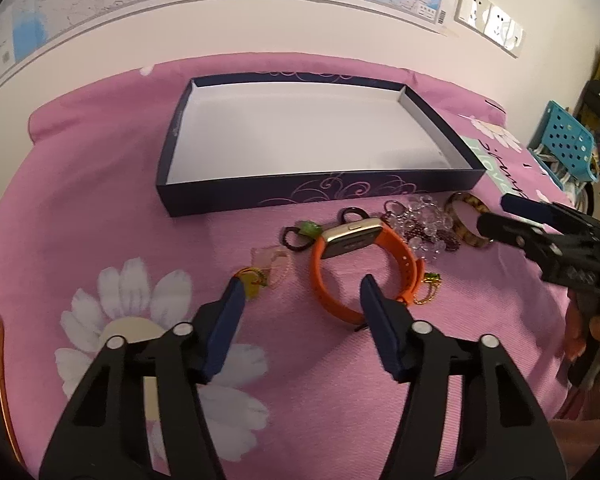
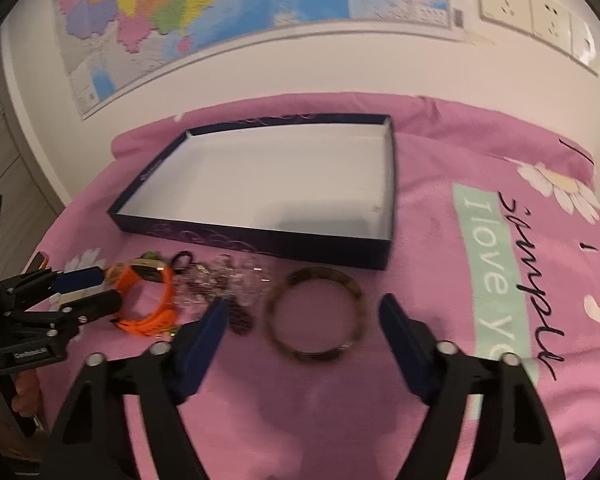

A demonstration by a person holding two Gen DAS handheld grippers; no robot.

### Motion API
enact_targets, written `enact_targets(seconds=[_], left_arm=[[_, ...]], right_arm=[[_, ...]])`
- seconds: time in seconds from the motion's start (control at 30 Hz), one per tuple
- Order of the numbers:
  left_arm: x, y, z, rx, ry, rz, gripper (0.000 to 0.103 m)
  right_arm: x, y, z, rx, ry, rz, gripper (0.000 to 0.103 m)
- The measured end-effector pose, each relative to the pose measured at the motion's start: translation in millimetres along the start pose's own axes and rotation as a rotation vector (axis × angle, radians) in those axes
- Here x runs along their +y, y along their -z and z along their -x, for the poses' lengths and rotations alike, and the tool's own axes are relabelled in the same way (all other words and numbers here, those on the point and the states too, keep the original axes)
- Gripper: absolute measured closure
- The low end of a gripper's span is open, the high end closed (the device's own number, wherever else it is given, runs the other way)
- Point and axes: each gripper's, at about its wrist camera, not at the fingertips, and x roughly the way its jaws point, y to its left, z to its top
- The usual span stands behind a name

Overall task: Organize jewelry
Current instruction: 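Grasp the orange smartwatch with the left gripper while the right gripper grasps the tortoiseshell bangle, then carry both items into the white box and open both grippers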

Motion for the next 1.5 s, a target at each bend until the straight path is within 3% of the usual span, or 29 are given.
enact_targets(seconds=[0.2,0.4,0.5,0.6,0.73,1.1,1.2,1.5], left_arm=[[-6.5,-2.4,-7.7,0.033,0.069,-0.026,0.066],[-4.6,-7.4,-18.7,0.060,0.103,-0.026,0.069],[-4.5,-10.3,-21.2,0.065,0.102,-0.027,0.070],[-5.7,-12.0,-24.0,0.068,0.077,-0.033,0.084],[-6.0,-11.7,-22.3,0.061,0.059,-0.044,0.096],[4.1,-19.3,5.7,0.010,0.117,-0.042,0.096],[12.9,-31.1,14.9,-0.020,0.139,-0.023,0.096],[24.8,-88.2,9.0,-0.091,0.082,-0.018,0.095]], right_arm=[[-19.0,-1.3,-9.4,0.039,-0.018,-0.038,0.066],[-22.3,-5.3,-21.4,0.068,-0.012,-0.031,0.073],[-19.8,-8.0,-24.5,0.074,0.021,-0.001,0.083],[-19.4,-8.1,-26.3,0.076,0.038,0.024,0.096],[-19.9,-8.0,-25.2,0.074,0.033,0.038,0.097],[-13.0,-23.9,10.8,-0.020,-0.088,0.041,0.097],[-8.6,-36.8,14.8,-0.046,-0.104,0.052,0.097],[-7.4,-94.4,-16.4,-0.069,-0.079,0.088,0.097]])
